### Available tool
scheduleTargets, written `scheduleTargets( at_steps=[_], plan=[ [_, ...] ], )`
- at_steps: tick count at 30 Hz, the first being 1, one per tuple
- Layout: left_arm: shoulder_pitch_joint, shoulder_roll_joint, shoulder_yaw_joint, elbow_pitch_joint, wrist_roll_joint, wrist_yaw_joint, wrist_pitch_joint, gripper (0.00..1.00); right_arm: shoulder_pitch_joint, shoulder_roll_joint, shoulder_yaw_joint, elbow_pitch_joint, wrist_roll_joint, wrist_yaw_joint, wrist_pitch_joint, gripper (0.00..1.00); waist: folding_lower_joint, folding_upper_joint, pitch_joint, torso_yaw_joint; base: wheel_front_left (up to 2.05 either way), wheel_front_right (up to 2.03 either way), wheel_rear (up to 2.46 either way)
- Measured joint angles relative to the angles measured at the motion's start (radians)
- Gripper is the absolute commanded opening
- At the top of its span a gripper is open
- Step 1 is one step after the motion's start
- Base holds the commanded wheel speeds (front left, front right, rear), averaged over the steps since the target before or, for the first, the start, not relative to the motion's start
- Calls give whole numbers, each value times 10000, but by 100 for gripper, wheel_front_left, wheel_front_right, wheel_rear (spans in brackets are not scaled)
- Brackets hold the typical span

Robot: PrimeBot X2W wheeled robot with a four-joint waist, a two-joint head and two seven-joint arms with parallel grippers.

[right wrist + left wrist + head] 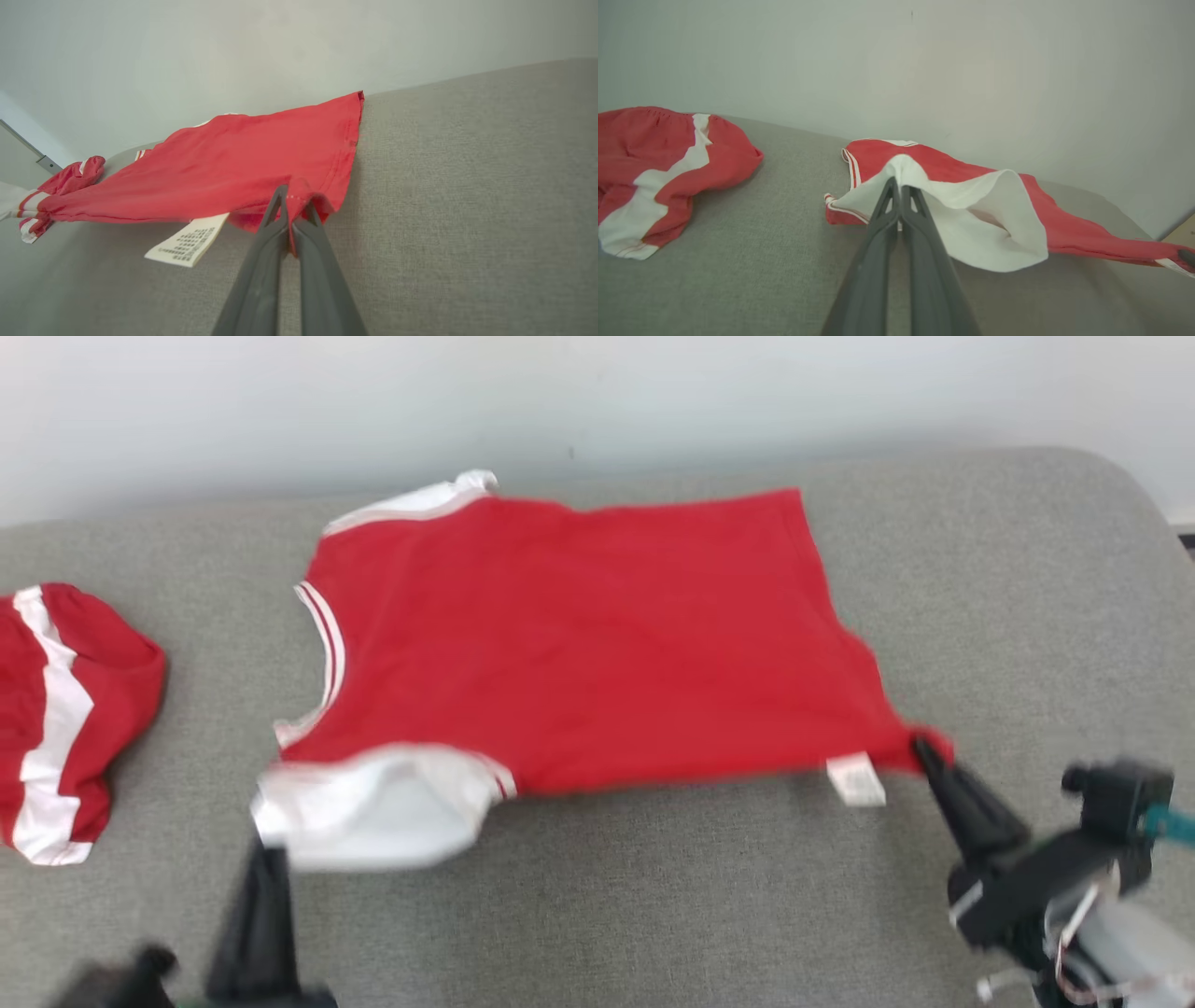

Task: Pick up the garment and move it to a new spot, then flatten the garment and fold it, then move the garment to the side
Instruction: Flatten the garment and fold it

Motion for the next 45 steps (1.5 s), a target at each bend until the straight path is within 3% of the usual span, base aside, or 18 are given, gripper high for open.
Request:
scheduleTargets(
  at_steps=[9,21,33,38,45],
  plan=[
    [2282,-988,100,872,199,-813,-2,0,1912,-67,-322,205,-470,0,46,0,0,1,-639,55,0,0,0],
    [2829,-1147,-399,1672,286,-1459,86,0,3596,-123,-915,104,-460,0,464,0,1,2,-1036,189,0,0,0],
    [150,-608,-472,2213,871,-2272,861,0,2568,541,-1131,-255,-863,0,683,0,1,3,-1012,-230,0,0,0],
    [-1750,-424,-387,3166,907,-2874,1465,0,1323,917,-1137,372,-888,0,913,0,4,3,-605,-359,0,0,0],
    [-3675,-616,-581,4855,886,-3622,1950,0,94,1333,-1087,1440,-941,0,1051,0,4,3,-106,-419,0,0,0]
  ],
)
